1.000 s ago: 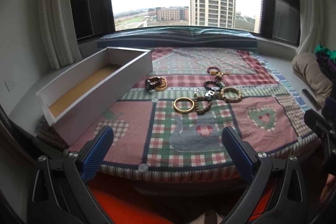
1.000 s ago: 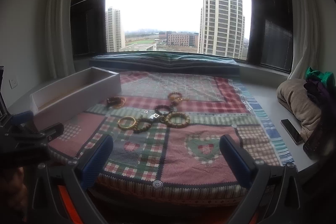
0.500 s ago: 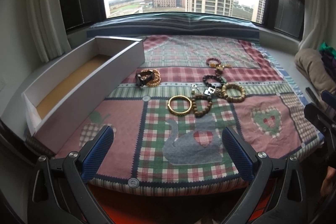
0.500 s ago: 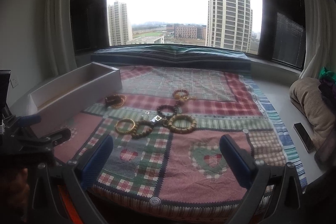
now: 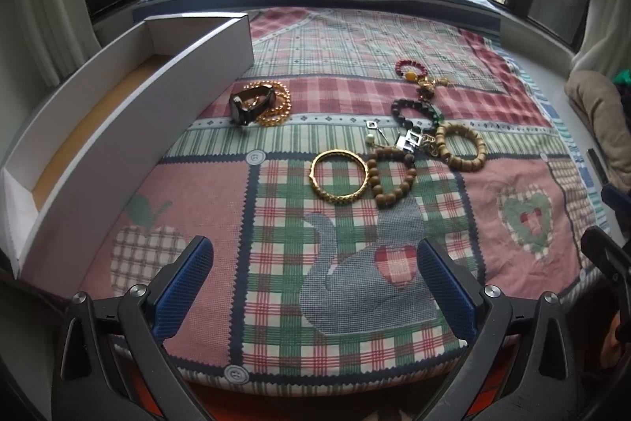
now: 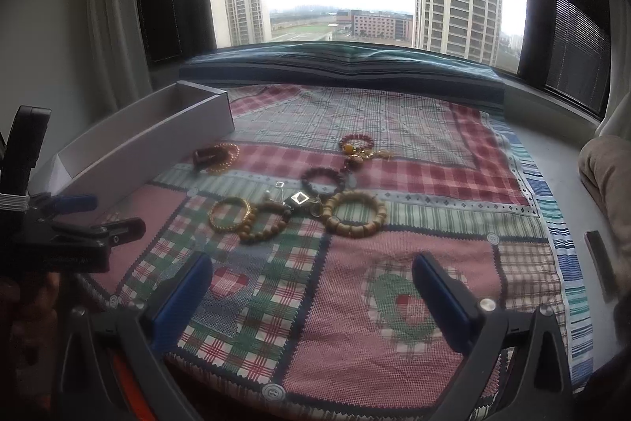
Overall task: Organize jewelry
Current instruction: 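Grasp the gold bangle with the left tool while the right tool grasps the wooden bead bracelet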
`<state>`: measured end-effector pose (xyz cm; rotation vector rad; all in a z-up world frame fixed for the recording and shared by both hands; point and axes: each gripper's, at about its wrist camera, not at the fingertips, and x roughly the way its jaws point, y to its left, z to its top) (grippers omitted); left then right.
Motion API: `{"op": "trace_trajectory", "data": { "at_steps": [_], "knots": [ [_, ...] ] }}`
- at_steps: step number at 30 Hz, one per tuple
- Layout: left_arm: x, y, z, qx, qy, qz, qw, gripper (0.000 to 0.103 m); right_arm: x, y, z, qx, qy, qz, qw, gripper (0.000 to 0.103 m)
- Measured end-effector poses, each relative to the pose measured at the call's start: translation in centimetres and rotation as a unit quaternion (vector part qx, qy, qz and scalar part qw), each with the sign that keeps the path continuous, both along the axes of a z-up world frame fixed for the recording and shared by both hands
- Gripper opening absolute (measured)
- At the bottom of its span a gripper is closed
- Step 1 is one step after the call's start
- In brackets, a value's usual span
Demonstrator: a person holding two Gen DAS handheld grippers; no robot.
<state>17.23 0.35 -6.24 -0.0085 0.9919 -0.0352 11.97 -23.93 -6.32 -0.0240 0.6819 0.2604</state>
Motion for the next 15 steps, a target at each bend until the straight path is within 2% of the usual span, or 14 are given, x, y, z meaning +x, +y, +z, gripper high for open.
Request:
{"op": "trace_trajectory", "data": {
  "at_steps": [5,11,15],
  "knots": [
    [4.7,0.3,-2.8,0.015,0.036,-0.009,0.9992,0.103,3.5,-0.7,-1.5,0.018,0.04,0.021,0.999,0.103],
    [10.0,0.9,-7.3,0.053,0.085,-0.003,0.995,0.102,10.5,0.2,-4.7,-0.018,0.084,0.077,0.993,0.102],
    [11.4,1.1,-8.8,0.039,0.108,-0.002,0.9933,0.095,14.7,1.0,-7.1,-0.044,0.12,0.104,0.986,0.084]
  ]
}}
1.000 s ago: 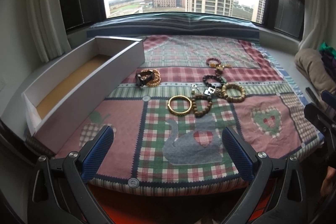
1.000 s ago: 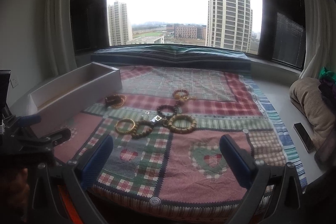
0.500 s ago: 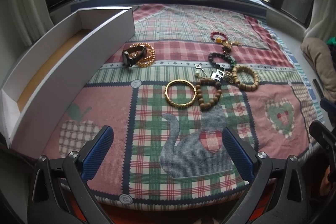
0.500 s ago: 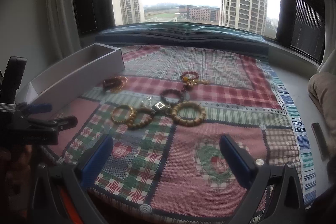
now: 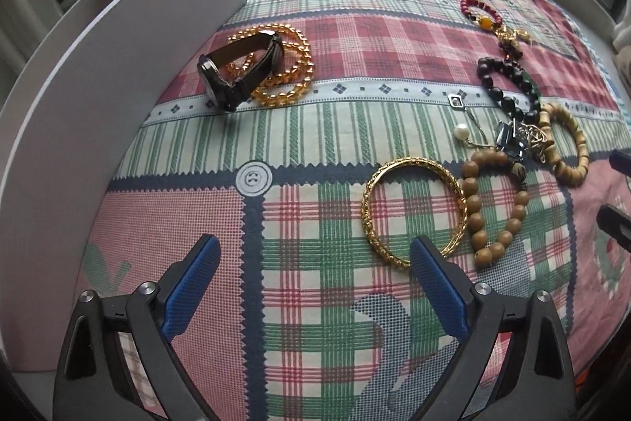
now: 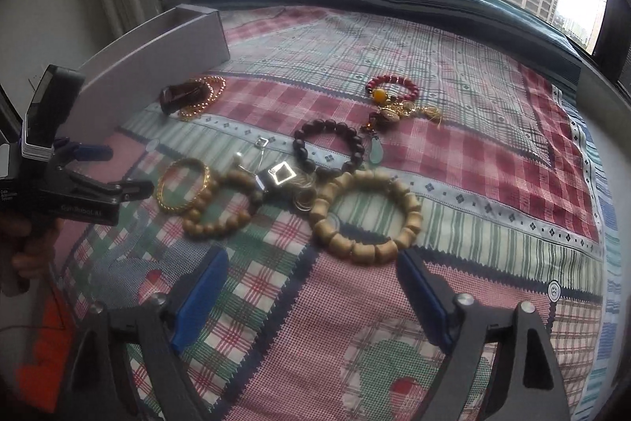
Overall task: Organize jewelry
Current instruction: 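Grasp the gold bangle with the left tool while the right tool grasps the wooden bead bracelet, then carry both bracelets into the white tray and open both tools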
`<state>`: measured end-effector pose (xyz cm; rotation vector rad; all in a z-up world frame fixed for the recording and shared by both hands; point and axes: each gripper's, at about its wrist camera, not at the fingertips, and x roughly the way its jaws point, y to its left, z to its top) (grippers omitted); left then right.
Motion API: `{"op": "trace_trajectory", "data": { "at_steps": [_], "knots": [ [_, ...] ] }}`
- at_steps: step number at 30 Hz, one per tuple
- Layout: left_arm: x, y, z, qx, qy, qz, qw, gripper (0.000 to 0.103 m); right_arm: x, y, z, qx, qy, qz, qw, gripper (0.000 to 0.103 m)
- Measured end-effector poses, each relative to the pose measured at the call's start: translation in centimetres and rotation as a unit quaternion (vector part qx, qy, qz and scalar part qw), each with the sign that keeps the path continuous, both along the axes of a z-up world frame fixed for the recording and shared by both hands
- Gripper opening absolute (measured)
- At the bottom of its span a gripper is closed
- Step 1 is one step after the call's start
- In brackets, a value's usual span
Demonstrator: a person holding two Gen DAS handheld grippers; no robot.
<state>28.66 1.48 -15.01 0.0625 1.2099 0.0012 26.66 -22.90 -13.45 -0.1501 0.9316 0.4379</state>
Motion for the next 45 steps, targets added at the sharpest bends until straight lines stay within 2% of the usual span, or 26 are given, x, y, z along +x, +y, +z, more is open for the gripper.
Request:
{"op": "trace_trajectory", "data": {
  "at_steps": [2,3,5,7,8,9,10,11,12,13,14,17,22,27,31,35,39,42,45],
  "knots": [
    [0.4,-0.2,-0.5,0.0,0.007,-0.005,1.0,0.093,1.7,0.6,-1.1,-0.01,0.019,0.012,1.0,0.081],
    [0.5,-0.4,-0.6,0.0,0.011,-0.008,0.9999,0.089,2.5,0.9,-1.7,-0.013,0.029,0.02,0.999,0.073],
    [0.7,-0.8,-1.0,-0.006,0.017,-0.018,0.9997,0.083,3.7,1.4,-2.8,-0.018,0.051,0.032,0.998,0.064],
    [1.0,-1.0,-1.1,-0.01,0.016,-0.023,0.9996,0.08,4.5,2.0,-3.7,-0.031,0.06,0.043,0.997,0.063],
    [1.0,-1.0,-1.1,-0.013,0.016,-0.025,0.9995,0.077,4.7,2.3,-4.1,-0.035,0.064,0.05,0.996,0.058],
    [0.9,-1.0,-1.0,-0.018,0.018,-0.028,0.9993,0.069,4.9,2.5,-4.5,-0.038,0.072,0.056,0.995,0.052],
    [1.1,-1.1,-0.9,-0.021,0.019,-0.031,0.9991,0.055,4.9,2.6,-4.4,-0.041,0.066,0.059,0.995,0.049],
    [1.1,-1.2,-0.7,-0.02,0.017,-0.035,0.9991,0.045,4.9,2.6,-4.4,-0.04,0.071,0.063,0.995,0.035],
    [1.0,-1.3,-0.6,-0.019,0.016,-0.04,0.9989,0.019,5.0,2.6,-4.2,-0.037,0.075,0.065,0.994,0.022],
    [1.0,-1.4,-0.5,-0.023,0.019,-0.045,0.9986,0.006,5.1,2.6,-4.1,-0.037,0.08,0.064,0.994,0.016],
    [1.1,-1.3,-0.5,-0.03,0.023,-0.045,0.9983,0.004,5.1,2.6,-4.0,-0.038,0.083,0.063,0.994,0.016],
    [0.5,-0.8,0.0,-0.058,0.021,-0.045,0.9971,0.003,4.6,1.8,-3.4,-0.018,0.094,0.055,0.994,0.015],
    [-1.3,0.8,2.2,-0.087,0.005,-0.034,0.9956,0.003,2.8,-0.8,-0.5,0.061,0.099,0.021,0.993,0.015],
    [-3.0,2.4,5.1,-0.1,-0.02,-0.017,0.9947,0.003,1.7,-2.4,2.6,0.135,0.103,0.009,0.985,0.015],
    [-4.4,4.9,7.6,-0.109,-0.034,0.001,0.9934,0.003,1.1,-1.6,5.0,0.184,0.106,0.022,0.977,0.015],
    [-6.2,8.8,10.7,-0.117,-0.053,0.025,0.9914,0.003,0.9,1.5,7.5,0.213,0.1,0.05,0.971,0.015],
    [-7.3,14.5,14.0,-0.113,-0.077,0.073,0.9879,0.003,1.7,6.8,10.7,0.24,0.085,0.097,0.962,0.015],
    [-7.6,19.3,15.6,-0.073,-0.101,0.125,0.9842,0.003,3.1,12.1,13.4,0.253,0.066,0.136,0.956,0.015],
    [-7.2,24.1,15.8,-0.043,-0.109,0.184,0.976,0.003,4.9,18.1,15.8,0.256,0.047,0.17,0.95,0.015]
  ]
}}
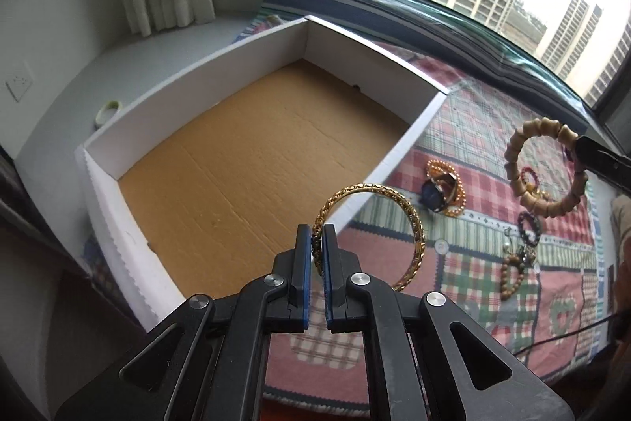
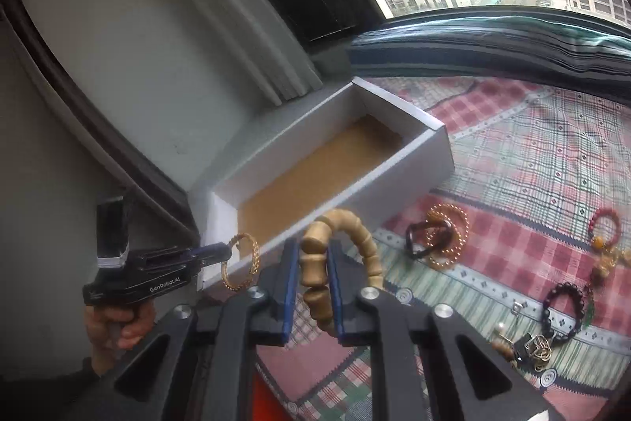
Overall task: Organize jewelry
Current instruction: 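Carry both bracelets into the white tray and open both tools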
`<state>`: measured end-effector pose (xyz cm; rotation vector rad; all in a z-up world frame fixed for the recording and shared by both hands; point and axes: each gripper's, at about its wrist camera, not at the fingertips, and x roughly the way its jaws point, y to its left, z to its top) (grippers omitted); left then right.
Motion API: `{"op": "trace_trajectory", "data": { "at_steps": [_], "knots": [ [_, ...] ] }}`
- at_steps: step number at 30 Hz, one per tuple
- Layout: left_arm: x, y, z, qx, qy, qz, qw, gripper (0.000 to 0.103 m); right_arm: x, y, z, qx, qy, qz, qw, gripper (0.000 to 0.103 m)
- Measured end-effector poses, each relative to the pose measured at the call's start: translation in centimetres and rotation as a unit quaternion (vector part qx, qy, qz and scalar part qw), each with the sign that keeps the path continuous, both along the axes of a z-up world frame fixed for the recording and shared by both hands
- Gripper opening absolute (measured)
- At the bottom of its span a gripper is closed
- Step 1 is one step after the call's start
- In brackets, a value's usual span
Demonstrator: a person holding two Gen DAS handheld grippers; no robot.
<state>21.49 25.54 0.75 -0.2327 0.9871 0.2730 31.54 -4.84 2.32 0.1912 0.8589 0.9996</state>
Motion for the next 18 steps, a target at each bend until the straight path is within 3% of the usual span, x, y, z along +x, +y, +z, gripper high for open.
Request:
{"op": "trace_trajectory", "data": {
  "at_steps": [4,8,13,18],
  "knots": [
    [0.8,5.5,-2.0,0.014,0.016,0.077,0.9968,0.003,2.7,8.8,1.2,-0.023,-0.03,0.028,0.999,0.015],
    [1.6,9.7,-5.1,-0.004,0.045,0.127,0.9909,0.003,5.1,17.2,-0.5,-0.081,-0.036,0.041,0.995,0.015],
    [2.2,12.7,-8.6,-0.027,0.078,0.155,0.9845,0.003,5.4,25.1,-4.1,-0.165,-0.047,0.058,0.983,0.015],
    [2.8,13.5,-10.6,-0.029,0.097,0.163,0.9815,0.007,4.6,29.5,-7.4,-0.211,-0.045,0.073,0.974,0.015]
  ]
}}
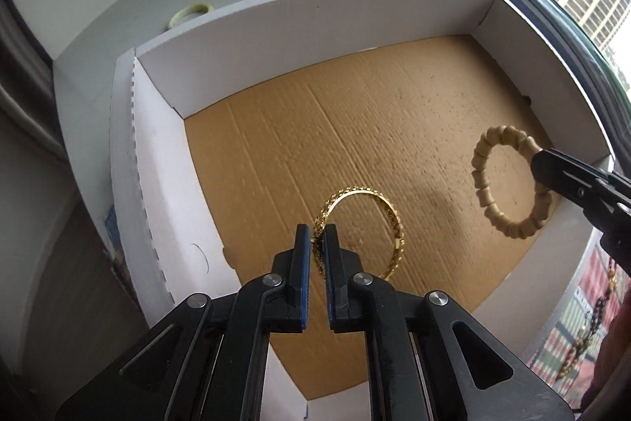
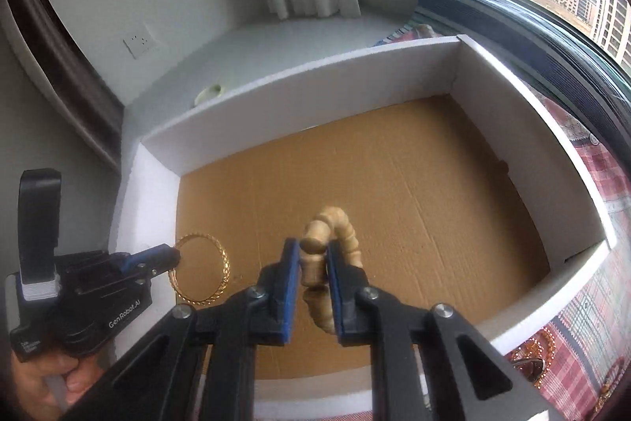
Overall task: Organize jewelry
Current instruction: 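Carry both bracelets into the white tray and open both tools, then move both tools back over the remaining jewelry on the quilt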
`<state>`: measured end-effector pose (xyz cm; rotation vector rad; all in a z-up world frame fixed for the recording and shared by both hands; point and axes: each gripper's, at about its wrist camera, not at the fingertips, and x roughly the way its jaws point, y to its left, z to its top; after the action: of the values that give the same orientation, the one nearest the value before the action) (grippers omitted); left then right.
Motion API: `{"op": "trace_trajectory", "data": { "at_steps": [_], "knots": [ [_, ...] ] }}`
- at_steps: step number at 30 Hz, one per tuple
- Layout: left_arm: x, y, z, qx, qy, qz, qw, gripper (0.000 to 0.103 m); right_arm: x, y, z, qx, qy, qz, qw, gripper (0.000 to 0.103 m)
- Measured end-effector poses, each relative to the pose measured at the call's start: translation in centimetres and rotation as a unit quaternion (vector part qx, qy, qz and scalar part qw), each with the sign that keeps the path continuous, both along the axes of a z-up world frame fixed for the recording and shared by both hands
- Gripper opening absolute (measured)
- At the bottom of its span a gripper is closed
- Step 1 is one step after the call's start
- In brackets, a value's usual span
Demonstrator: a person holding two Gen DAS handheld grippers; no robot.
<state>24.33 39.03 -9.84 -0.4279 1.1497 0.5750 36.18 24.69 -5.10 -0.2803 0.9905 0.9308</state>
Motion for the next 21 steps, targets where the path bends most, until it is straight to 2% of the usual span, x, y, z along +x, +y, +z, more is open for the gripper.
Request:
{"op": "trace_trajectory", "data": {
  "at_steps": [2,3,4,5,7,10,13,17,21],
  "knots": [
    [-0.1,0.1,-0.2,0.004,0.003,0.005,1.0,0.02,-0.2,0.9,-0.9,-0.003,0.007,0.003,1.0,0.016],
    [-0.3,0.2,-0.1,0.004,0.001,0.008,1.0,0.032,-0.4,1.2,-1.2,-0.001,0.009,0.004,1.0,0.025],
    [-0.5,0.1,0.1,0.007,-0.007,0.006,0.9999,0.038,-0.5,1.4,-1.3,0.004,0.013,0.004,1.0,0.033],
    [-0.9,-0.1,0.5,0.012,-0.011,0.006,0.9998,0.044,-0.5,1.4,-1.3,0.014,0.017,0.003,1.0,0.046],
    [-1.5,-0.6,1.3,0.027,-0.024,0.004,0.9993,0.059,-0.9,0.6,-0.8,0.038,0.026,0.001,0.999,0.048],
    [-2.5,-2.2,3.1,0.049,-0.049,-0.01,0.9976,0.064,-1.6,-1.3,0.9,0.059,0.014,-0.004,0.998,0.049],
    [-3.7,-5.2,4.9,0.056,-0.082,-0.037,0.9944,0.071,-2.8,-4.0,2.8,0.083,-0.013,-0.017,0.996,0.053],
    [-4.9,-10.8,6.6,0.055,-0.118,-0.09,0.9874,0.077,-5.5,-10.0,5.2,0.116,-0.057,-0.046,0.991,0.057],
    [-5.9,-17.1,7.4,0.044,-0.148,-0.15,0.9766,0.084,-8.1,-17.8,6.3,0.129,-0.103,-0.091,0.982,0.058]
  ]
}}
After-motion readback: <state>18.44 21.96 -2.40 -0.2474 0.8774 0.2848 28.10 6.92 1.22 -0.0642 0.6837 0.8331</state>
